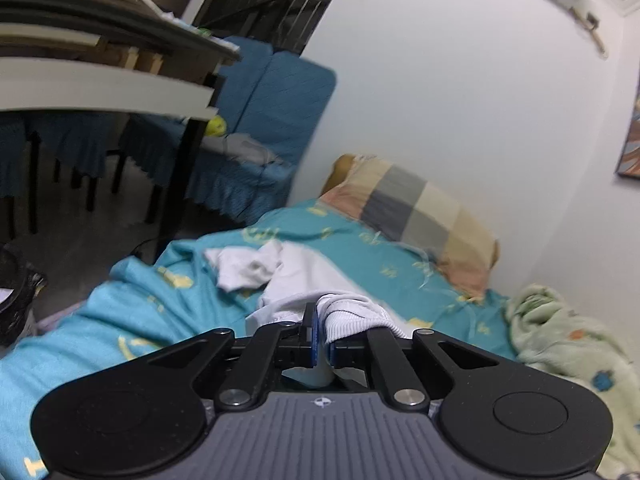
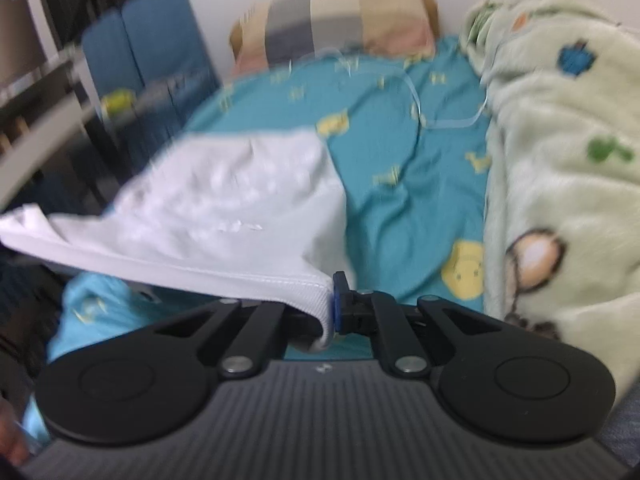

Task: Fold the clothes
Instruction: 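Lift the white T-shirt high off the bed with both grippers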

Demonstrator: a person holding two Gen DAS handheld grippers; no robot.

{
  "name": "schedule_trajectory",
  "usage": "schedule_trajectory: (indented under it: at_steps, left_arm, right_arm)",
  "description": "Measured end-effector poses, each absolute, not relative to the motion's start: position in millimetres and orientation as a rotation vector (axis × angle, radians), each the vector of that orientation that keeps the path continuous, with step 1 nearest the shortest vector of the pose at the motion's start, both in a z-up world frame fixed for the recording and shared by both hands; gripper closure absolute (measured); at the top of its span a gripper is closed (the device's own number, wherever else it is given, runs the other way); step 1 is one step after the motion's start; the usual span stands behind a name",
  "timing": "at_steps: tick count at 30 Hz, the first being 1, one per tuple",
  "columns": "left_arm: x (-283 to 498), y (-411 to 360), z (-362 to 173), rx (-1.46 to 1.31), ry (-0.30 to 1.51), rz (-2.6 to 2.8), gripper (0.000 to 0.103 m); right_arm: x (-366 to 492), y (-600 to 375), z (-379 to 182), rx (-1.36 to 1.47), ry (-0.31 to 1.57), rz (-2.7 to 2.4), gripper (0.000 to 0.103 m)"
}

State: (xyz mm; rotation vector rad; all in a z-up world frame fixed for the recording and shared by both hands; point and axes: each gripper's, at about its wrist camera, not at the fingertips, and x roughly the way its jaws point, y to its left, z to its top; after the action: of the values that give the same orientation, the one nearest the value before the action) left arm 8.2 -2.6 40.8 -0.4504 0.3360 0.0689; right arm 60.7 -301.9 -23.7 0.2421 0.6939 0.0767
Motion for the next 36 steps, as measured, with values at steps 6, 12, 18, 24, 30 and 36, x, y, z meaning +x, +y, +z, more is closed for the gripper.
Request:
schedule_trajectory:
  at_steps: [6,12,18,24,30,36]
  left_arm:
    - [-15.6,23.1,128.6,-0.493,0.143,-0.015,0.099]
    - [-53.8,47.1,253.5,-0.432,-0.069,-0.079,0.099]
    - [-131.4,57.1,368.8,-0.381,-0.260,-0.176,0.099]
    - [-204.7,61.1,453.9,-0.367,-0.354,-0.252,0.099]
    - [-234.7,46.6,500.9,-0.318,-0.374,-0.259,0.099]
    - [-139.6,32.8,462.5,-0.322,-0.179,-0.253,0.098]
  right_arm:
    - [25.4,-294.0,97.1,0.221,0.455,0.141,0.096]
    - [-9.9,-286.1,217.9,0.197,0.216,0.204,0.096]
    - [-75.3,-281.2,327.7,0.157,-0.012,0.247,0.096]
    - [-162.0,-280.6,410.0,0.069,-0.202,0.249,0.096]
    - [-128.0,-289.2,404.0,0.063,-0.159,0.213,0.096]
    - [-82.4,-298.3,388.8,0.064,-0.093,0.176,0.096]
